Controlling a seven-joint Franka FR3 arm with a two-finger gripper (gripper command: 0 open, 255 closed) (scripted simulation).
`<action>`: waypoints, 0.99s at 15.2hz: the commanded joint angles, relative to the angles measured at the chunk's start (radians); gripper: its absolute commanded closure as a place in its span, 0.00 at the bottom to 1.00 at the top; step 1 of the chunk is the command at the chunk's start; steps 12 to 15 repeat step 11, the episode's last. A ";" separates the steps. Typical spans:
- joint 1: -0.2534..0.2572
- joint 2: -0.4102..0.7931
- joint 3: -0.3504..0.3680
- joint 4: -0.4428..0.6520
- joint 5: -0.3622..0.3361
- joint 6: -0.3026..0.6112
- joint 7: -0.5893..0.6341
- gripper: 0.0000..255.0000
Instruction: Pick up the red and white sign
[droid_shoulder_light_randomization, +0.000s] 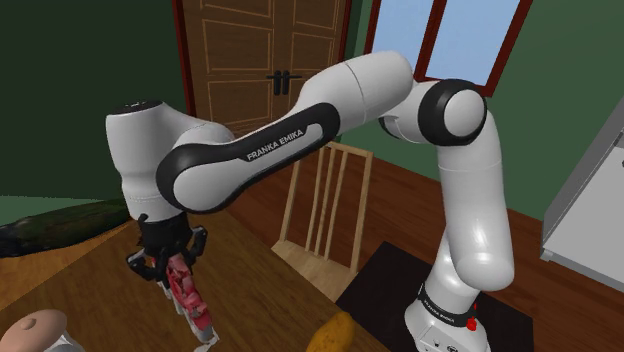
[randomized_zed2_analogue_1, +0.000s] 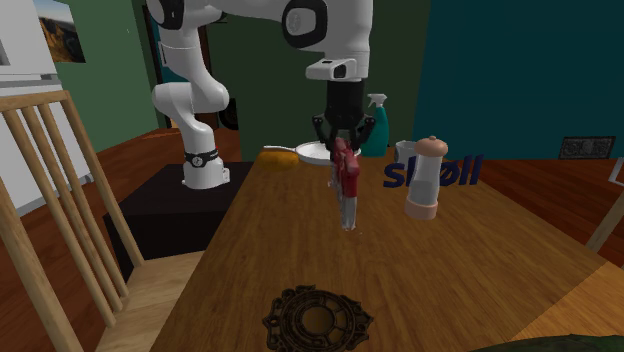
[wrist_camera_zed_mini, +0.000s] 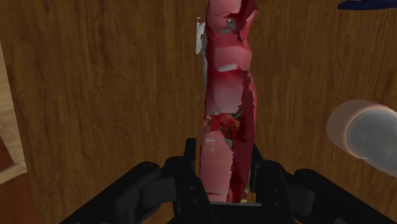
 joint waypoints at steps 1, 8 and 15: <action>-0.001 -0.007 0.003 0.016 0.005 -0.021 -0.004 1.00; -0.001 -0.030 0.012 0.082 0.023 -0.104 -0.015 1.00; 0.000 -0.032 0.013 0.094 0.025 -0.118 -0.017 1.00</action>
